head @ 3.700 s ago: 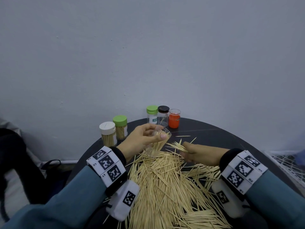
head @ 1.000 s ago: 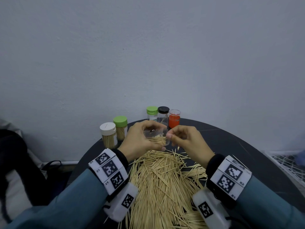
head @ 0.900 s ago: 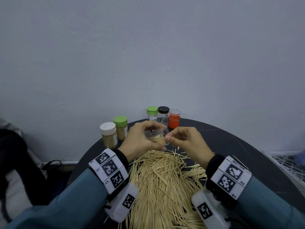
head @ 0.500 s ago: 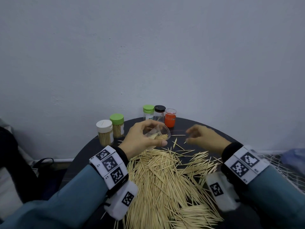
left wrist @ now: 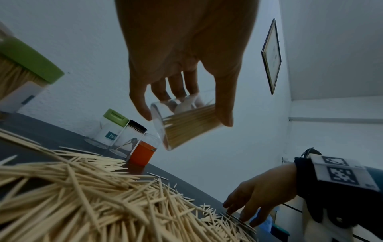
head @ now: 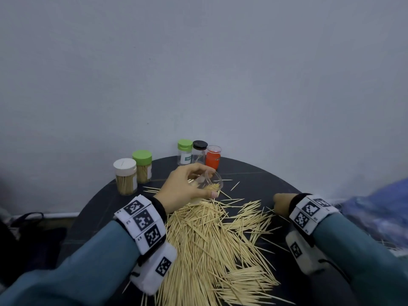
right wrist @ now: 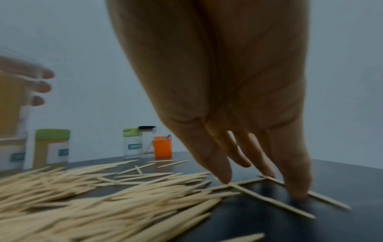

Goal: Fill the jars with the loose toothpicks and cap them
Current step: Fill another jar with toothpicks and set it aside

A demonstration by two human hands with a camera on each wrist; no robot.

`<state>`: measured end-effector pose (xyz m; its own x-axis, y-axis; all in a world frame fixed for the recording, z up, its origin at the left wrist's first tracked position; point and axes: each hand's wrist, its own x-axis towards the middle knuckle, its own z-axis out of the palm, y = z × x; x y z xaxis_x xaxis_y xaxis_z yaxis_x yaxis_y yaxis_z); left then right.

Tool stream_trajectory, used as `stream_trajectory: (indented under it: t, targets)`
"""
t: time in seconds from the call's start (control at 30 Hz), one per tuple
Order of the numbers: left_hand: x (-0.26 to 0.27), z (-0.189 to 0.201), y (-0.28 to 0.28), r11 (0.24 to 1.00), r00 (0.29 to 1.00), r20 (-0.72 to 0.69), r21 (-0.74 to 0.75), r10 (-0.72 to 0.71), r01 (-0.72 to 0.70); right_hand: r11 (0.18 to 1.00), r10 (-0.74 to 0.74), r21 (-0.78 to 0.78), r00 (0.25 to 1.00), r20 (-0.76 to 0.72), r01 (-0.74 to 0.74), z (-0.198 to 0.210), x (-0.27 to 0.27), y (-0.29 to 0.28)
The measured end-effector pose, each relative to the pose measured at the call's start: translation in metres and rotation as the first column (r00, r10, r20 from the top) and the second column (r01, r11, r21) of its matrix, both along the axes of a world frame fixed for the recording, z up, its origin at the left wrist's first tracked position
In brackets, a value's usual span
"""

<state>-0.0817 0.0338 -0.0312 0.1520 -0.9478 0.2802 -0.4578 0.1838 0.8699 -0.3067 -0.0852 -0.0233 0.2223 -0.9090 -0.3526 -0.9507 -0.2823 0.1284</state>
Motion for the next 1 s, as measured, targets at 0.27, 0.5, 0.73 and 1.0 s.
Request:
stream_trajectory:
  t: [0.27, 0.5, 0.73, 1.0]
  targets:
    - [-0.001, 0.004, 0.003, 1.0, 1.0, -0.004, 0.016, 0.012, -0.012, 0.988, 0.154, 0.033, 0.987, -0.033, -0.153, -0.007, 0.034, 0.031]
    - [-0.001, 0.006, 0.005, 1.0, 1.0, 0.006, 0.02, 0.019, -0.019, 0.974, 0.212, 0.068, 0.975, 0.061, -0.216, 0.001, 0.041, 0.039]
    - [-0.003, 0.007, 0.007, 0.999, 1.0, 0.009, 0.022, 0.025, -0.025, 0.968, 0.241, 0.09, 0.966, -0.097, -0.232, 0.0, 0.035, 0.022]
    - [-0.001, 0.005, 0.005, 1.0, 1.0, 0.008, 0.017, 0.015, -0.015, 0.937, 0.348, 0.07, 0.933, -0.09, -0.342, -0.005, 0.032, 0.034]
